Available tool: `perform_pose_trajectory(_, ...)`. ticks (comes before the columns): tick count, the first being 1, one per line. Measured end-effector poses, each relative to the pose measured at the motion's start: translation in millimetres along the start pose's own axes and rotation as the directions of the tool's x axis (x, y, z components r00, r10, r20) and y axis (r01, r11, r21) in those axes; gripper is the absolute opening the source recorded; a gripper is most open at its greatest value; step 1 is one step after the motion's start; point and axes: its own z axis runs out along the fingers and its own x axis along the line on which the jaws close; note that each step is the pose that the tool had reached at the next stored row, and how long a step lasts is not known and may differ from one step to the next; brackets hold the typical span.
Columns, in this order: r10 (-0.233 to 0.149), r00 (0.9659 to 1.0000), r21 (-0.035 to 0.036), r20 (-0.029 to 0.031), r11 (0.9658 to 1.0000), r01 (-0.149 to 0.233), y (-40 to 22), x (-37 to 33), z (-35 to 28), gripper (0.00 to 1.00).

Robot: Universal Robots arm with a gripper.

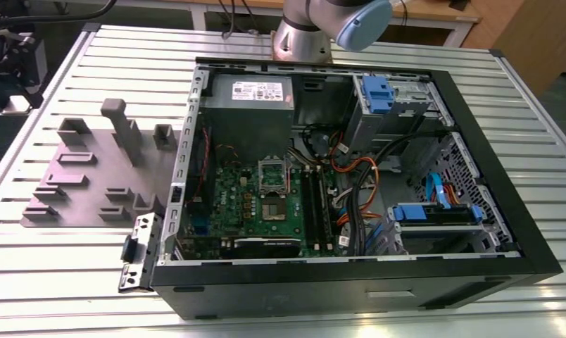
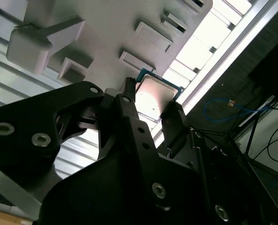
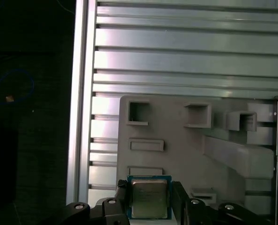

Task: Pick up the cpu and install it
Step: 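Pick up the cpu and move it towards the insertion slot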

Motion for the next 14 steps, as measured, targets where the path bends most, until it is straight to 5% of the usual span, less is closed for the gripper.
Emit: perform_pose_trajectory(14, 0.000, 1.0000, 0.0000, 0.0000, 1.0000, 0.000, 0.3, 0.0, -11.3, 0.47)
